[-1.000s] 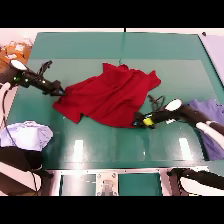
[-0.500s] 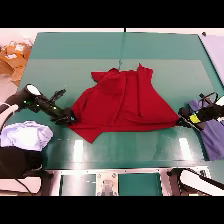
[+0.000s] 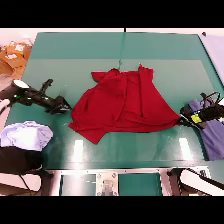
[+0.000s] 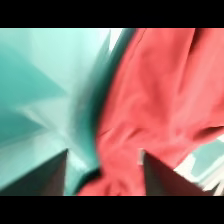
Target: Fold the shirts.
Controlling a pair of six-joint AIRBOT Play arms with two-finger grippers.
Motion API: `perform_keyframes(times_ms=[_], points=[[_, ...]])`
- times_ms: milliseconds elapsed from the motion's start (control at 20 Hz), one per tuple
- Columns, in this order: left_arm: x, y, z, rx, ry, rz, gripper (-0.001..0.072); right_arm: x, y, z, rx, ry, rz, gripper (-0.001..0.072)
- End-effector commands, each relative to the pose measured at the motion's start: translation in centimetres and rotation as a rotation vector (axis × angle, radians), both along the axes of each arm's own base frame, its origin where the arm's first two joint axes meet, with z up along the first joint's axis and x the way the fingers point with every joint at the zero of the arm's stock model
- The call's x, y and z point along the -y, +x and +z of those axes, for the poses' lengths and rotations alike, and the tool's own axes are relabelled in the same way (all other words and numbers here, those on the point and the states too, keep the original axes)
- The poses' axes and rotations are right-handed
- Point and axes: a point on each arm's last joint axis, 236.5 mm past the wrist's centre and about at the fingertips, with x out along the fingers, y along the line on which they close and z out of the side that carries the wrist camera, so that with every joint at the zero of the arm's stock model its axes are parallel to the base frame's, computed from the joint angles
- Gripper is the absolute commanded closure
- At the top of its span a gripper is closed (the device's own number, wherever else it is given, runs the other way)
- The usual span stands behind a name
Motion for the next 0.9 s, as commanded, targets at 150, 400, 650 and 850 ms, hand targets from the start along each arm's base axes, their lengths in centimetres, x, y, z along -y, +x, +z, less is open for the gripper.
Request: perform_keyframes(times_ms=[150,400,650,850], points=[[2.8,-0.7,-2.7,-0.009,0.003,-0.115,0.0369,-0.5,0.5,0.2,0.021,0.009,0.013,0.0695],[0.3,-0.2,-1.3,-0.016,0.029,-0.123,0.0368,-0.4,0.5,0.1,0.02,0.008,0.013,0.0695],[-2.9,1.3,0.4,-0.012,0.018,-0.045,0.0214,-0.5,0.5,0.1,0.019,0.009,0.012,0.0694],[-0.8,1.1,-2.1,-0.013,0.007,-0.019,0.0215,-0.6,0.3,-0.4,0.0,0.019,0.012,0.0694]])
